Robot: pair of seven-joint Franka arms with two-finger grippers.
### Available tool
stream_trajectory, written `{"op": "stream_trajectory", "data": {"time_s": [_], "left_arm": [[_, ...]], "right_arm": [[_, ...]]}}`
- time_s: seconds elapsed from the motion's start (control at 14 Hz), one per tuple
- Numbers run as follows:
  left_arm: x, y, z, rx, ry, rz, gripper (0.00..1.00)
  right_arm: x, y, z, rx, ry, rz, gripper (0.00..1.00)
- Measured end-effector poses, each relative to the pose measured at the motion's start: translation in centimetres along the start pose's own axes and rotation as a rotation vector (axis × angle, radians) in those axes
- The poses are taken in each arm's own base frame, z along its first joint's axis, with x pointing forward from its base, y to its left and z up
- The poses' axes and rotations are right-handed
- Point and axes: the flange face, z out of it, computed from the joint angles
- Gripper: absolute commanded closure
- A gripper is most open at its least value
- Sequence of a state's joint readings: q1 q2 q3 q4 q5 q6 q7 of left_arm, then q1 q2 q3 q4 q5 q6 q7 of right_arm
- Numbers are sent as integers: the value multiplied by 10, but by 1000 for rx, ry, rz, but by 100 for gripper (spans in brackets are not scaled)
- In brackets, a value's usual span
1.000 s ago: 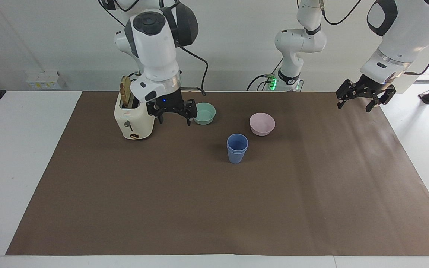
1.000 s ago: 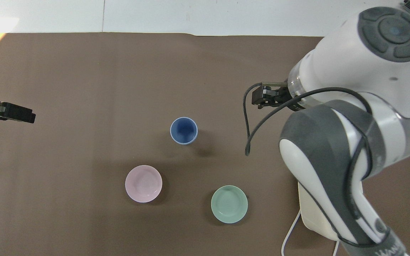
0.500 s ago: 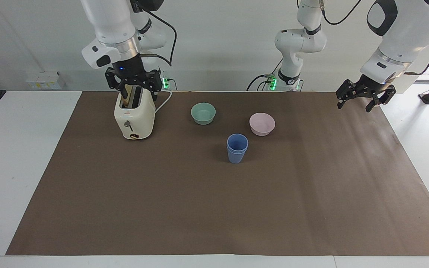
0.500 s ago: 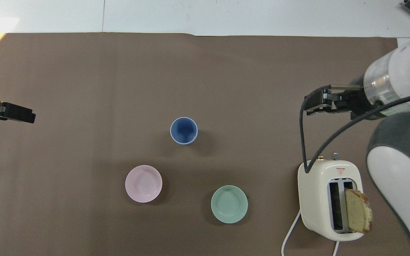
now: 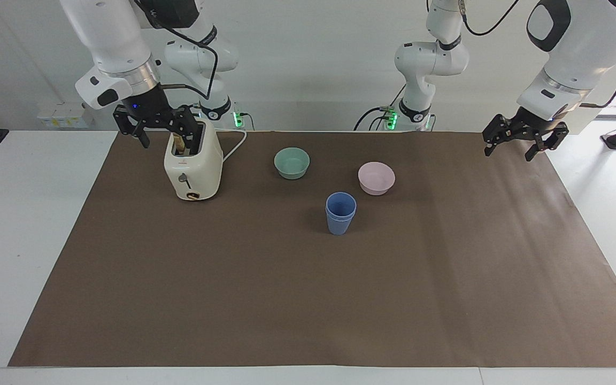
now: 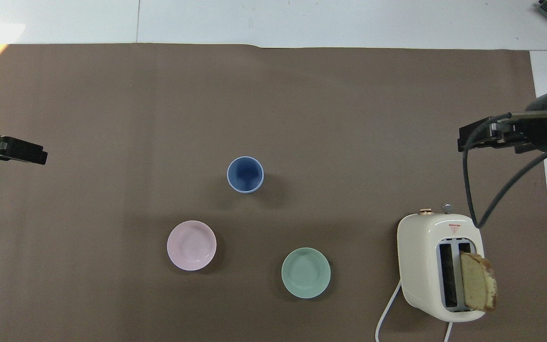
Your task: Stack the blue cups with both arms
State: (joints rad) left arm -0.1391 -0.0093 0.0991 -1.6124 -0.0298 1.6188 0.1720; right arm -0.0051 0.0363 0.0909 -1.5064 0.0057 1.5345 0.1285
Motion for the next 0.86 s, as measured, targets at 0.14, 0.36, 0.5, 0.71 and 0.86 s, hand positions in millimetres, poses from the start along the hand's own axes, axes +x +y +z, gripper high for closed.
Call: {"op": "stream_trajectory", "data": {"time_s": [0.14,0.36,0.5,0.71,0.86], "left_arm": [[0,0,0,0,0,0,0],[0,0,0,0,0,1,0],[0,0,0,0,0,1,0],[0,0,0,0,0,1,0],[0,0,0,0,0,0,0]], "right_arm": [[-1,6,2,-1,2,10,0],[4,15,9,2,31,27,0],[6,17,10,1,36,31,0],[6,17,10,1,38,30,0],[6,17,10,-1,38,19,0]]}}
